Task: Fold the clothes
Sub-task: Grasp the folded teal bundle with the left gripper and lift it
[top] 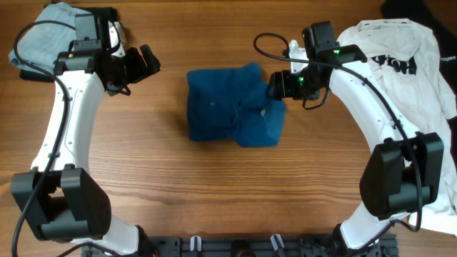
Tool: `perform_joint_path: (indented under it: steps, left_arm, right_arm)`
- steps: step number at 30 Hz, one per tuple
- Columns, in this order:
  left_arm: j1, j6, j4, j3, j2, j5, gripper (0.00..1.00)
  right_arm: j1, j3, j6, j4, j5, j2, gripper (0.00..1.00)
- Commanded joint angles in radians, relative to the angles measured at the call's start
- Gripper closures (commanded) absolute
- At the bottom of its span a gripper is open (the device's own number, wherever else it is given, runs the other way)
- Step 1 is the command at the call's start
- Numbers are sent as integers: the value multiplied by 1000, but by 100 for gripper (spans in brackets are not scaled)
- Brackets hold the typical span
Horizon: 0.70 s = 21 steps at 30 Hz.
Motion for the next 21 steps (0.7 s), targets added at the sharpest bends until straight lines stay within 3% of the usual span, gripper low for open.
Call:
perform_joint_path:
  steps: [1,5,12,16,21]
  left_arm:
    - [-1,21,10,-3,1,2,0]
    - [-65,64,3,-3,1,10,0]
    - [-404,130,102,-3,55,-18,0]
    - [-470,134,87,-3,177,35,0]
    - [-454,179,17,-3,357,24,0]
  right_arm:
    - [25,26,-44,100,-80,1,21]
    - [13,26,22,116,-64,41,19]
    - [-165,29,60,153,-64,30,18]
    - [-216,29,58,157,-62,31,18]
    - [-215,29,58,168,-53,31,18]
